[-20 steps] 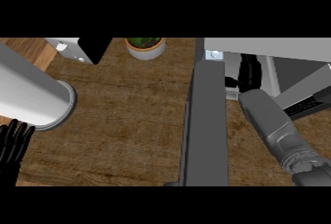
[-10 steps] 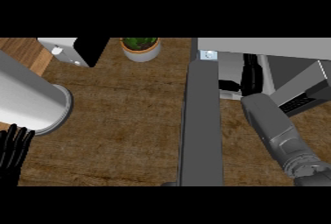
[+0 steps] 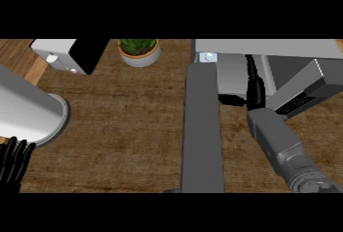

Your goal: Pick up the milk, place it into the microwave and close the microwave

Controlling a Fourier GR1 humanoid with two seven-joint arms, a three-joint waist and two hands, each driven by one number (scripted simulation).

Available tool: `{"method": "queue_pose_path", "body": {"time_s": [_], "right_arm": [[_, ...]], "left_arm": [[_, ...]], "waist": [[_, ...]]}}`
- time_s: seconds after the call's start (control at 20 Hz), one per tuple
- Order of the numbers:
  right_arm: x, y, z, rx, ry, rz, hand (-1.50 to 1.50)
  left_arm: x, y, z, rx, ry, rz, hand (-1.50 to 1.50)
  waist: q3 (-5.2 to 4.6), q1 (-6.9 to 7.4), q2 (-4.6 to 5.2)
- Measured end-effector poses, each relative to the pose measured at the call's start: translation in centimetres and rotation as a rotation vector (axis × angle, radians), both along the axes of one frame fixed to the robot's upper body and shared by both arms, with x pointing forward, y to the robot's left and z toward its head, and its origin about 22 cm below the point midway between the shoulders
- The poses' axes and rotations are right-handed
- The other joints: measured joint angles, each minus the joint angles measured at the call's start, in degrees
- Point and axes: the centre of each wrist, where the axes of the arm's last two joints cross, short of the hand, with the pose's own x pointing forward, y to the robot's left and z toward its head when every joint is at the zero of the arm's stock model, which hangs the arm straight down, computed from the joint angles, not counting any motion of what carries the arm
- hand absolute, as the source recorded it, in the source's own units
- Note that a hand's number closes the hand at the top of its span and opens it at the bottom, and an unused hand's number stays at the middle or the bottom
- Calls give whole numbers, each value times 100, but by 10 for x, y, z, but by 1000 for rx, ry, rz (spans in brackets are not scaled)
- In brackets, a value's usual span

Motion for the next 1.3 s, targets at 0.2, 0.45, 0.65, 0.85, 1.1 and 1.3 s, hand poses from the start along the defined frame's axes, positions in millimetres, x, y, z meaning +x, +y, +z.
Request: {"method": "queue_pose_path", "body": {"time_s": [0.2, 0.45, 0.65, 0.85, 1.1, 1.3], "right_arm": [[-14, 3, -18, 83, 11, 36, -150], [-33, 7, -40, 189, 30, 115, -150], [-50, 10, -57, 280, 47, 204, -150], [-71, 13, -75, 367, 55, 271, -150], [-98, 14, -91, 419, 55, 310, -150], [-119, -1, -96, 437, 38, 317, -150]], "left_arm": [[-8, -8, 0, 9, 9, -15, -150], [-8, -24, -6, -16, 38, -106, -150], [-11, -29, -7, -41, 36, -179, -150], [-8, -44, -10, -45, 41, -233, -150], [0, -55, -4, -22, 46, -317, -150], [12, -72, -1, 15, 52, -375, 150]], "waist": [[-5, -92, -43], [-11, -213, -88], [-14, -275, -116], [-18, -346, -142], [-25, -438, -176], [-28, -490, -187]]}}
